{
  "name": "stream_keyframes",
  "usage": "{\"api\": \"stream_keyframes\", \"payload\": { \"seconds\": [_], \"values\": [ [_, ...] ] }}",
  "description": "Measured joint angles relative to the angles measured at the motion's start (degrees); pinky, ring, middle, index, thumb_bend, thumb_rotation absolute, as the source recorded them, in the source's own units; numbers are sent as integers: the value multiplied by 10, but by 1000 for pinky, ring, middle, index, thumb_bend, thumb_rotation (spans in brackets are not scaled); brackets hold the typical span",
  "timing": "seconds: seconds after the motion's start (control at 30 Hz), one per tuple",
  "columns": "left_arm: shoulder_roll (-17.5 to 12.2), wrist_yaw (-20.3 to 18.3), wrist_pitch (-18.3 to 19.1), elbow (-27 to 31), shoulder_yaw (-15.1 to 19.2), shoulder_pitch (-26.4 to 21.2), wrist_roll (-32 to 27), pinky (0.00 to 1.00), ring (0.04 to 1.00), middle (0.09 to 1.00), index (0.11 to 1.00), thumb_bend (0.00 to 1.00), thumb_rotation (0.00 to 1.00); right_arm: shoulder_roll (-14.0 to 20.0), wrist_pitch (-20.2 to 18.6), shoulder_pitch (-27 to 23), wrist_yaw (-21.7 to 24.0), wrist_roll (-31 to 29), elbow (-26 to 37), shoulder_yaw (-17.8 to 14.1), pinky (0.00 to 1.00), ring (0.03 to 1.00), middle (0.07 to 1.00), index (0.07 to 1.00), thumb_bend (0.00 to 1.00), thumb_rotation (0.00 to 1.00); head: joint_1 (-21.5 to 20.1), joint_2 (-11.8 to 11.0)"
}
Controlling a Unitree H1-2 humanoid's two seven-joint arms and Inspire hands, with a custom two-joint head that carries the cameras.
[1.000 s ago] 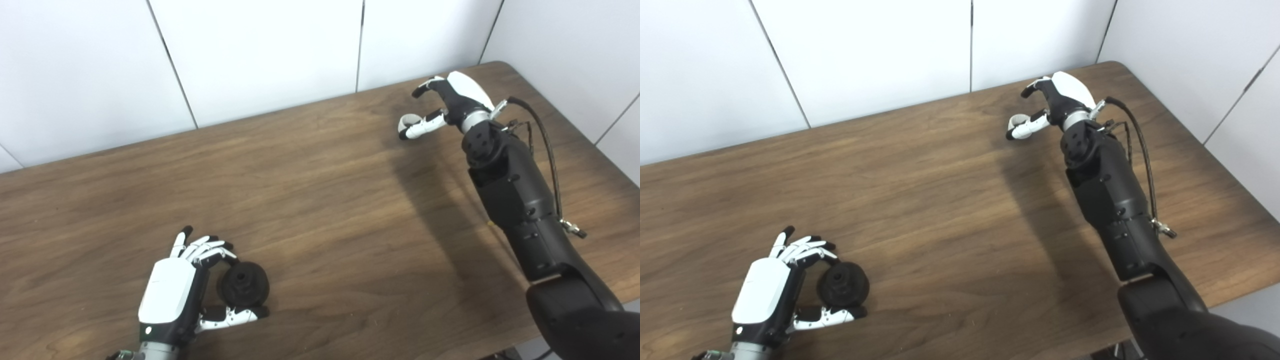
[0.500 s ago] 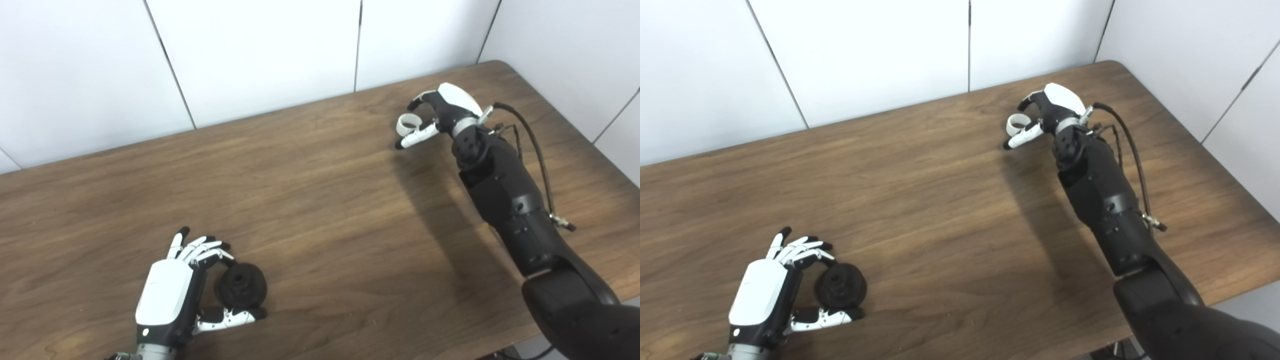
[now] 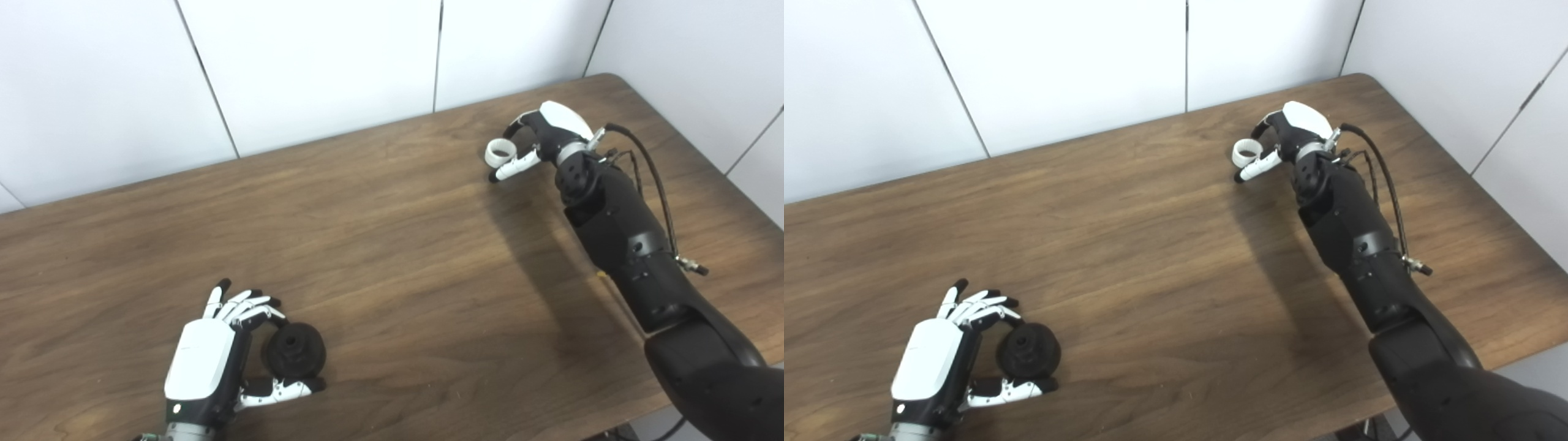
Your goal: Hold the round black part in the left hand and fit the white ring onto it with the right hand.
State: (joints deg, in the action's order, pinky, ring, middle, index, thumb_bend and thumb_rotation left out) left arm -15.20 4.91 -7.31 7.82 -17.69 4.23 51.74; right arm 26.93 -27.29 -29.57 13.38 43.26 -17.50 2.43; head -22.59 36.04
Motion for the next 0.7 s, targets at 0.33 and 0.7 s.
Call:
{"api": "stream_keyframes", "payload": {
  "seconds": [0.33,0.7],
  "values": [
    [0,0,1,2,1,3,0,1000,842,747,485,523,51,0,0,-8,0,-1,-8,-5,1000,973,876,686,812,261,4,0],
    [0,1,1,2,1,3,1,1000,839,747,485,523,51,-1,0,-11,-1,-6,-9,-4,1000,971,863,690,805,234,9,-1]
  ]
}}
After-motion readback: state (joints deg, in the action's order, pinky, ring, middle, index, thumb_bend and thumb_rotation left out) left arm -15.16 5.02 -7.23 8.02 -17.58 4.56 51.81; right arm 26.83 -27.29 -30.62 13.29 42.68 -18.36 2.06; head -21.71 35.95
